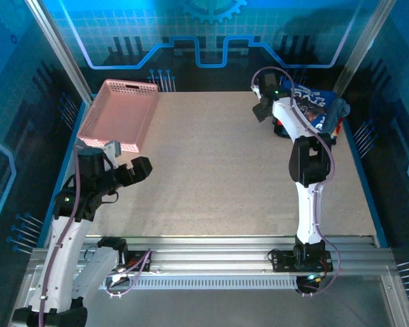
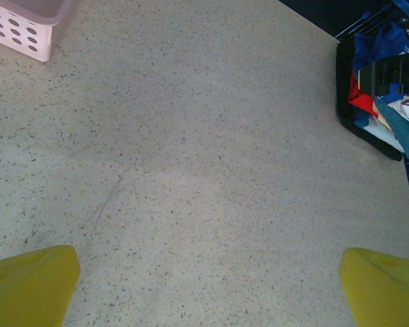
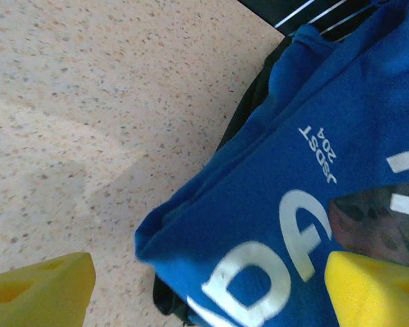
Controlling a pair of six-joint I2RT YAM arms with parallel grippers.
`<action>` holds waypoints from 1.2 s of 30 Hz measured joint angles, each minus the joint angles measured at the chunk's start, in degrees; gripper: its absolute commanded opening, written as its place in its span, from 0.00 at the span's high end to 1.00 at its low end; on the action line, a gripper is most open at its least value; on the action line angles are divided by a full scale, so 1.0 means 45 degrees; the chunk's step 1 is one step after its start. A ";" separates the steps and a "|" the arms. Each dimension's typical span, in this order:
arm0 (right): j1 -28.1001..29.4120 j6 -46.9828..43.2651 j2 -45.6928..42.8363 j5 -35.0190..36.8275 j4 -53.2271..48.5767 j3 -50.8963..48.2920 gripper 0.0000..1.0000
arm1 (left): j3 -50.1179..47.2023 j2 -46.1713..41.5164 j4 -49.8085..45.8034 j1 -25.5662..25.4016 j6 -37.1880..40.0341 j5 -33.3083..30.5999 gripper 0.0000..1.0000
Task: Fold and stack the t-shirts
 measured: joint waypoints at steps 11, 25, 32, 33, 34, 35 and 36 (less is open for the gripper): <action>-0.0146 0.0015 0.0952 0.2268 -0.0102 0.0277 0.72 | 0.0000 0.0078 -0.0398 0.0000 0.0160 -0.0461 0.01; -0.2798 0.2550 -0.2176 -0.0928 0.0087 -0.0646 0.67 | -0.0005 0.0340 -0.0481 0.0005 0.0287 -0.0597 0.01; -0.3847 0.3541 -0.2895 -0.3308 0.0131 -0.1477 0.67 | -0.0277 0.0214 -0.0481 0.0039 0.0262 -0.0578 0.01; -0.3842 0.3555 -0.2861 -0.3468 0.0058 -0.1486 0.67 | -0.0321 0.0165 -0.0471 0.0039 0.0248 -0.0578 0.01; -0.3793 0.3546 -0.2817 -0.3517 -0.0024 -0.1472 0.67 | -0.0350 0.0117 -0.0471 0.0039 0.0243 -0.0573 0.01; -0.3721 0.3536 -0.2764 -0.3555 -0.0097 -0.1467 0.67 | -0.0403 0.0053 -0.0466 0.0039 0.0238 -0.0573 0.01; -0.3623 0.3502 -0.2686 -0.3555 -0.0160 -0.1447 0.67 | -0.0432 0.0000 -0.0476 0.0039 0.0233 -0.0568 0.01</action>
